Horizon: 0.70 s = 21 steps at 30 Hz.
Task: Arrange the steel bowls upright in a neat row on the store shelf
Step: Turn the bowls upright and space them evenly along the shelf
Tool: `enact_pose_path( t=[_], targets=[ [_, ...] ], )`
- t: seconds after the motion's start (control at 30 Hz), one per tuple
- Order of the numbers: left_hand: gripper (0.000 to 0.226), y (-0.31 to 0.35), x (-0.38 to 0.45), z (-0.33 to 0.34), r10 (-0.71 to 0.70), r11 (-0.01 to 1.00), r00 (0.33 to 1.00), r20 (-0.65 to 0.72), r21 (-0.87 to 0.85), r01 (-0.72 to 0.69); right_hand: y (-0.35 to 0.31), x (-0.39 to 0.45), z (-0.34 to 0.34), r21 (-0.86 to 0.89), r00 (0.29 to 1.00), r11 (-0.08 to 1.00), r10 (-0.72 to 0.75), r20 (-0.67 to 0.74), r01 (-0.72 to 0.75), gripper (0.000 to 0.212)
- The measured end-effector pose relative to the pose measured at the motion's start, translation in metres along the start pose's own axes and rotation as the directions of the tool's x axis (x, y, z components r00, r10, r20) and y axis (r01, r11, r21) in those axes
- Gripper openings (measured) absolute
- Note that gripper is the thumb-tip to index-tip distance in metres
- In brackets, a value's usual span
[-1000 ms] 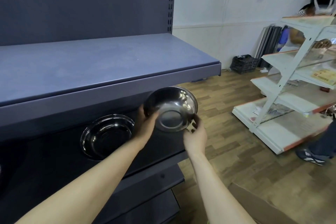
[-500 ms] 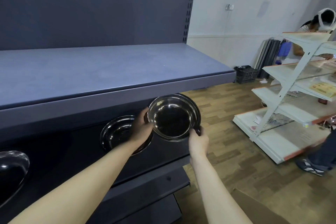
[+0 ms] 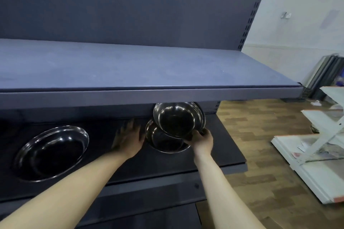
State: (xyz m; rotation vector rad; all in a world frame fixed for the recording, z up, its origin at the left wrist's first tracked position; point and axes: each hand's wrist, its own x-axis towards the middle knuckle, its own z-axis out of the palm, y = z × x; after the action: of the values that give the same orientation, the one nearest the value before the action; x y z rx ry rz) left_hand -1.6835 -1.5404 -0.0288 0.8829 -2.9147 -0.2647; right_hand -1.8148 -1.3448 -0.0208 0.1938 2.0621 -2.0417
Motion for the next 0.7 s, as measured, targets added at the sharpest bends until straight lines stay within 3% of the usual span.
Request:
enact_pose_path(
  t=[0.17,0.37,0.47,0.53,0.6,0.7],
  targets=[
    [0.064,-0.037,-0.015,0.018,-0.055,0.994,0.988,0.143,0.099,0.041,0.026,-0.005,0.027,-0.121,0.996,0.992,-0.012,0.091,0.023,0.031],
    [0.063,-0.054,-0.018,0.019,-0.069,0.996,0.983,0.169,0.065,0.059,0.044,-0.008,0.016,-0.389,0.988,0.915,-0.145,-0.06,0.11,0.05],
    [0.061,-0.048,-0.016,0.016,-0.051,0.998,0.989,0.142,0.046,0.045,0.045,-0.015,0.007,-0.354,0.992,0.93,-0.119,-0.047,0.095,0.038],
    [0.06,-0.041,-0.014,0.017,-0.029,0.999,0.992,0.124,0.029,0.026,0.046,-0.021,0.007,-0.304,0.999,0.953,-0.022,-0.031,0.012,0.035],
    [0.062,-0.034,-0.011,0.022,-0.013,1.0,0.992,0.128,0.003,0.013,0.052,-0.025,0.012,-0.281,0.997,0.959,0.062,0.048,-0.046,0.04],
    [0.064,-0.023,-0.007,0.033,0.003,1.0,0.984,0.175,-0.026,0.001,0.058,-0.03,0.015,-0.168,0.981,0.979,0.136,0.141,-0.112,0.027]
  ],
)
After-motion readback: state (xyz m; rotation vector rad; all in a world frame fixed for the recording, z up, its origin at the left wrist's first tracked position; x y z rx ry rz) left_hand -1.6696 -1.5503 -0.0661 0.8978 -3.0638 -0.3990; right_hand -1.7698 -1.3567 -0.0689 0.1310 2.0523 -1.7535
